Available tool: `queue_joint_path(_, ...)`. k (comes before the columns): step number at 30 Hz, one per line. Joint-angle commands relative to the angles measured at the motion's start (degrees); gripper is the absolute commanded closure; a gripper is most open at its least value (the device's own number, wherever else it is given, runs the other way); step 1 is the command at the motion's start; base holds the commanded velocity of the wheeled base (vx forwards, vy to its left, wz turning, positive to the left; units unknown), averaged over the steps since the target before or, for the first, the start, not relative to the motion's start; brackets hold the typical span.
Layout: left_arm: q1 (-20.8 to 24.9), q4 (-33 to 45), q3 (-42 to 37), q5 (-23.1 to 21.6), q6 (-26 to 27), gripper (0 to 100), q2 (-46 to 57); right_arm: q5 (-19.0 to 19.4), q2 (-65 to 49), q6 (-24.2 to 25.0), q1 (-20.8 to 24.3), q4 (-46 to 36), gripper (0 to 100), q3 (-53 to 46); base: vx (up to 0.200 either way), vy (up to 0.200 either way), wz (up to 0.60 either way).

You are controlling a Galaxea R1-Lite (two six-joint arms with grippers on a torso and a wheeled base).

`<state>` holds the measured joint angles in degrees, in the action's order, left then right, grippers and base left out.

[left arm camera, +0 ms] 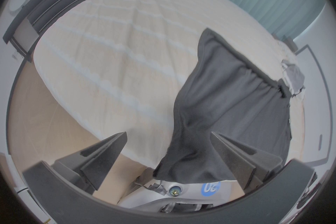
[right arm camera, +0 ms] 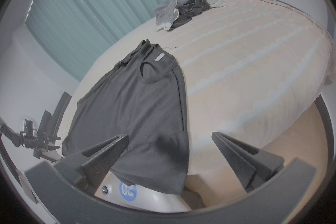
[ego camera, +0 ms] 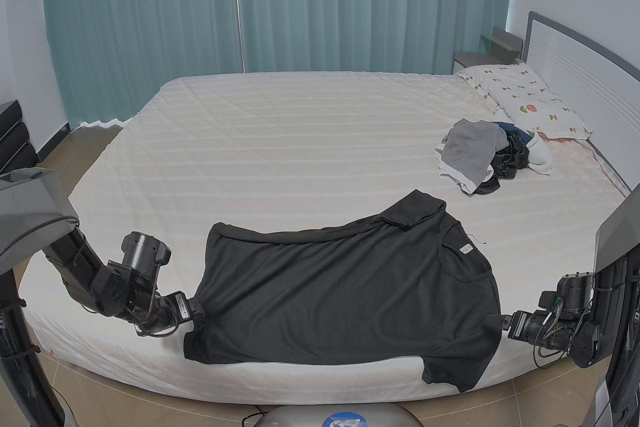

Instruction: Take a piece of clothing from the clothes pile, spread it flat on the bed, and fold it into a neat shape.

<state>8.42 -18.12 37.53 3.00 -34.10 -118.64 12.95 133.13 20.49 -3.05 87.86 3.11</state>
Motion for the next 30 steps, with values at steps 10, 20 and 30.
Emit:
queue_joint_path(10, -3.15, -0.43, 5.53, -8.45, -10.29, 0, 4.91, 4.46, -2.62, 15.72, -1.26, 1.53, 0, 5.59, 0.000, 0.000, 0.00)
queue_joint_path(20, -2.71, -3.77, 7.55, -10.47, -17.06, 0, 2.18, 4.81, -2.18, 24.33, -1.70, 1.53, 0, 8.58, 0.000, 0.000, 0.00)
queue_joint_path(30, -2.80, -8.25, 8.34, -10.91, -19.87, 0, -1.95, 4.72, -0.33, 26.53, -0.82, 1.53, 0, 9.37, 0.180, 0.000, 0.00)
